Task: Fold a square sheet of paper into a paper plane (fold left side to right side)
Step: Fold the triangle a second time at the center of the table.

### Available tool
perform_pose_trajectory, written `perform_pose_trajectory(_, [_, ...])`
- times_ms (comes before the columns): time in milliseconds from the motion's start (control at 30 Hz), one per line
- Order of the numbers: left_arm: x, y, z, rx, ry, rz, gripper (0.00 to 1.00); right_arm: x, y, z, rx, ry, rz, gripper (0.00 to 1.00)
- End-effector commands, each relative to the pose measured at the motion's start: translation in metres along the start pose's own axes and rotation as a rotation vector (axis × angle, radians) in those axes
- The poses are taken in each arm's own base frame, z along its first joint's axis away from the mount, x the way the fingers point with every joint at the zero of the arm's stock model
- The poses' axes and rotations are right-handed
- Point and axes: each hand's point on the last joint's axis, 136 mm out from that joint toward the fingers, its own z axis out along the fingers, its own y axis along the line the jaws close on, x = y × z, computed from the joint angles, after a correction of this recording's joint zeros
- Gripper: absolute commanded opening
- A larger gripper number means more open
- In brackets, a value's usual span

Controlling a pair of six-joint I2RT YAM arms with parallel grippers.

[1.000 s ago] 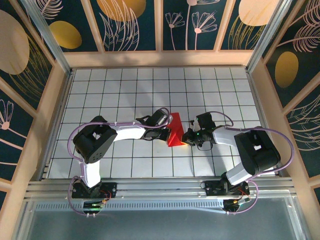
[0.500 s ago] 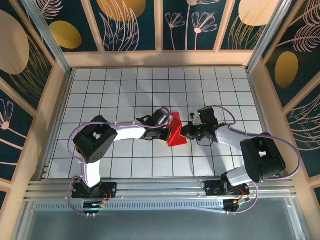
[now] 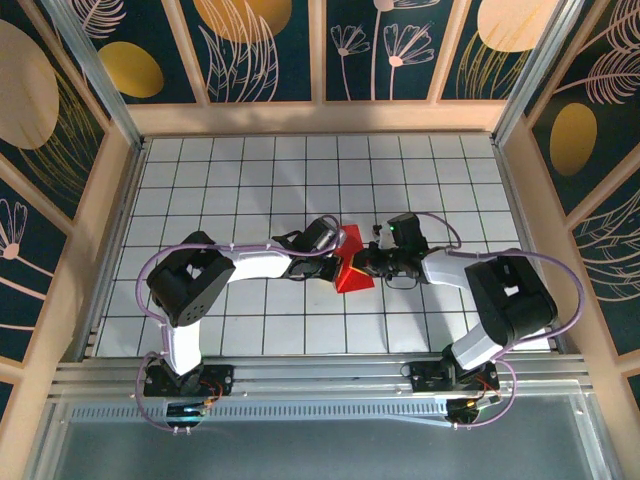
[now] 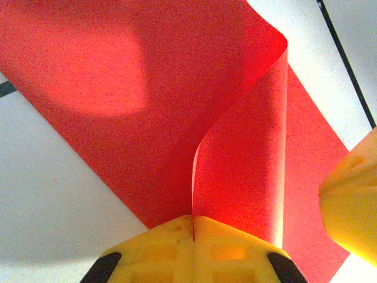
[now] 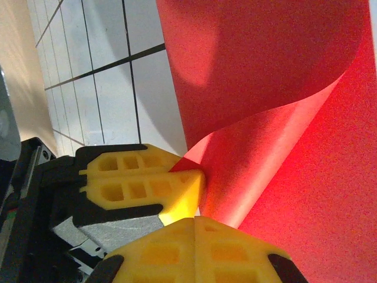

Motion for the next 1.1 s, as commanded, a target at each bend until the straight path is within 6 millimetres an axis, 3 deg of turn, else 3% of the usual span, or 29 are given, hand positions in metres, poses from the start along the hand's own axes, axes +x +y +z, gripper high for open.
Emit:
perform_pose_trajectory(0, [0.017,0.021,0.009,-0.072,0.066,-0.005,0.00,0.001,0.001,0.006,-0.014,0.007,-0.008,0.00])
perform_pose_trajectory(1067, [0.013,0.024,0.008,-0.101,0.055,0.001,0.00,0.002,-0.016,0.022,0.021,0.019,0.008,0.00])
